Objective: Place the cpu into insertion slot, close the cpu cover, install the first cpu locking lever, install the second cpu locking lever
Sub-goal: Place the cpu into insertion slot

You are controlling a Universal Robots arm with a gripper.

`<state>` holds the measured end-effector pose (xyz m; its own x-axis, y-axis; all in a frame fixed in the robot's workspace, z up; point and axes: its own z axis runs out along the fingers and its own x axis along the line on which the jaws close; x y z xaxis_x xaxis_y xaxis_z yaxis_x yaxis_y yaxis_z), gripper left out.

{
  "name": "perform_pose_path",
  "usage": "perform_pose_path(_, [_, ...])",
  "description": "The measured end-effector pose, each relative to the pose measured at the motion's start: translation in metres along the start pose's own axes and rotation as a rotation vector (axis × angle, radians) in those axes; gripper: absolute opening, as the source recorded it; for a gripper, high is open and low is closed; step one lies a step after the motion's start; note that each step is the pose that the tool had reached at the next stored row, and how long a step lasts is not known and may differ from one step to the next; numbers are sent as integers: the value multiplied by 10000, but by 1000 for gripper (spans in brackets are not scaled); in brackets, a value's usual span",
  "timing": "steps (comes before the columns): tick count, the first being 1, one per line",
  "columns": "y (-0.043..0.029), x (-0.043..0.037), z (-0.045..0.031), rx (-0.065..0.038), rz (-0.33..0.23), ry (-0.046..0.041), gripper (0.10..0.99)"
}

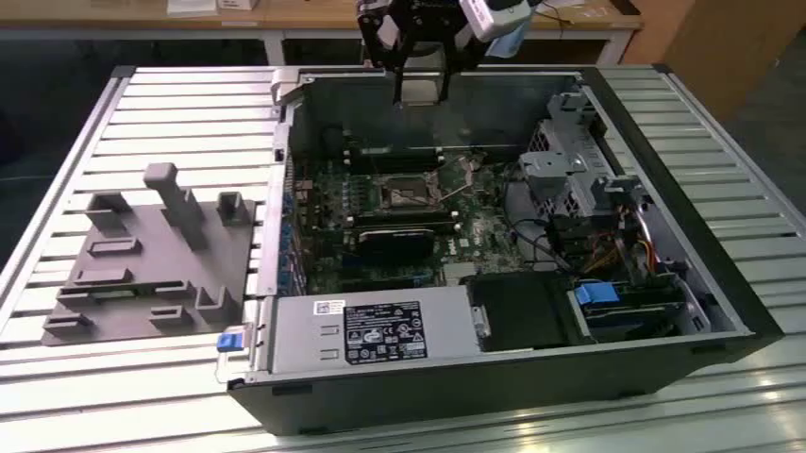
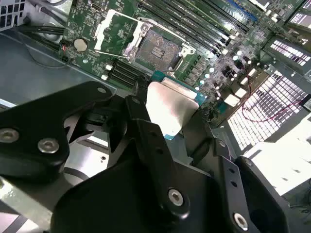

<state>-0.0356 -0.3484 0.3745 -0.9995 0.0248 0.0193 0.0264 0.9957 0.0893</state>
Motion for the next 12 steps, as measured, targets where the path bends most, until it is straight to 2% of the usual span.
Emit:
perform_pose_path(8, [0, 0, 1, 1, 0, 0, 533])
perform_pose_path(12, [-2, 0, 25, 0, 0, 0, 533])
